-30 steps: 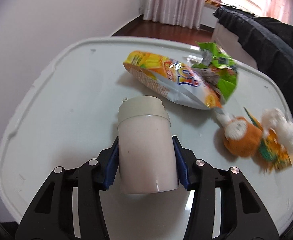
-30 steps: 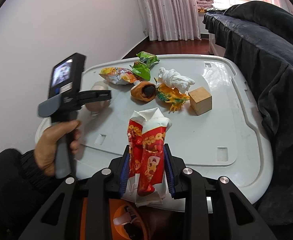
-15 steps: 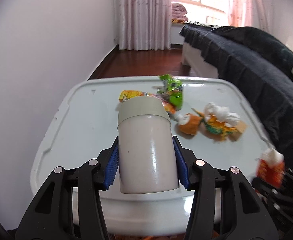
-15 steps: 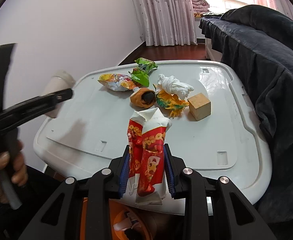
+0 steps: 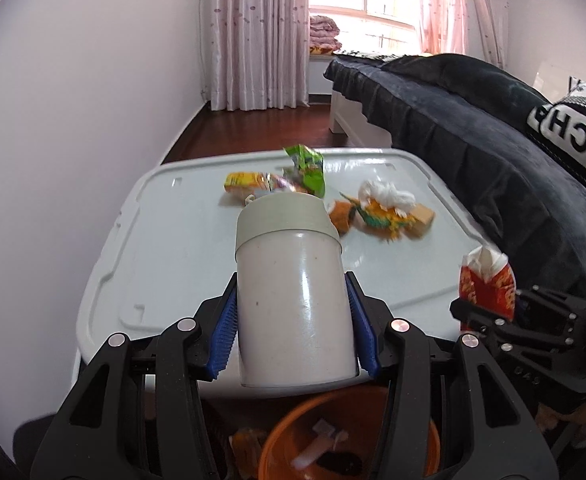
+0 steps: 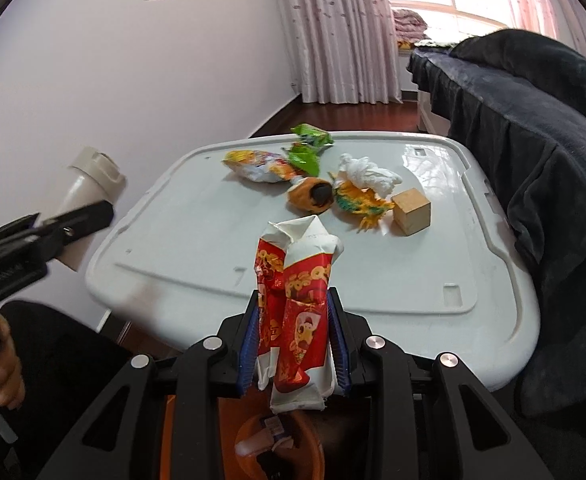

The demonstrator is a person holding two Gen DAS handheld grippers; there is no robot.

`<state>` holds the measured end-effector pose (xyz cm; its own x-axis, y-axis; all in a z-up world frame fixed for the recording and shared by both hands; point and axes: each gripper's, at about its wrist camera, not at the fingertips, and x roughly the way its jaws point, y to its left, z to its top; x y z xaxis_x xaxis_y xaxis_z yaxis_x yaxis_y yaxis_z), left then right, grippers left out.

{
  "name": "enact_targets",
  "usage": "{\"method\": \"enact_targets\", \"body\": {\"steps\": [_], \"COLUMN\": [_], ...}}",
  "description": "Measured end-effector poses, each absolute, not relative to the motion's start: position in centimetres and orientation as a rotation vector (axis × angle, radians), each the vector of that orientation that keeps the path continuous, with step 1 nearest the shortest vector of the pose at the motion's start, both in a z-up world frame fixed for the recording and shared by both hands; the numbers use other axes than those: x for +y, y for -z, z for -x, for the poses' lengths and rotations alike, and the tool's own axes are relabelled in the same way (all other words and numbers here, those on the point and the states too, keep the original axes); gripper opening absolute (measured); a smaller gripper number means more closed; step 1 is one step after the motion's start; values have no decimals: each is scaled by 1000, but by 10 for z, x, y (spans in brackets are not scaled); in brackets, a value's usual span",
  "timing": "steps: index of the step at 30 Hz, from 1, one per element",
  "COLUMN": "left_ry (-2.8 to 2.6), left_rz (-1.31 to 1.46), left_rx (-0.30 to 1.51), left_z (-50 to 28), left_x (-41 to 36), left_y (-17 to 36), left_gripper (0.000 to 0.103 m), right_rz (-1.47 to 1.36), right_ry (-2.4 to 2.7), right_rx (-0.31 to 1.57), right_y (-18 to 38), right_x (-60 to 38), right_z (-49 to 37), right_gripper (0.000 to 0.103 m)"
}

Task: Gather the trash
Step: 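Carry the cup and wrapper over the orange bucket and open both grippers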

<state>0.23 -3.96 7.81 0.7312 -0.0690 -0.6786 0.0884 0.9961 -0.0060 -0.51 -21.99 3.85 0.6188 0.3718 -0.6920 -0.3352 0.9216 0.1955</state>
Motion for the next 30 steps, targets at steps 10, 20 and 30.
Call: {"method": "enact_targets", "body": {"steps": [10,20,30], "left_ry": [137,159,157], "left_rz": [-57,-22,-14], "left_rx": [858,1006,1040], "left_z": [54,82,83], "left_x": [-34,-34,-34], "left_y": [-41,0,9], "left_gripper": [48,48,48], "right_rz": [9,41,25], "right_ry": [-484,-533,-528], "right_rx": [833,930,976], "right_y": [-44,-18,-4], "right_x": [-205,-187,-187], "right_z": [67,99,101], "right_gripper": [31,31,32]}}
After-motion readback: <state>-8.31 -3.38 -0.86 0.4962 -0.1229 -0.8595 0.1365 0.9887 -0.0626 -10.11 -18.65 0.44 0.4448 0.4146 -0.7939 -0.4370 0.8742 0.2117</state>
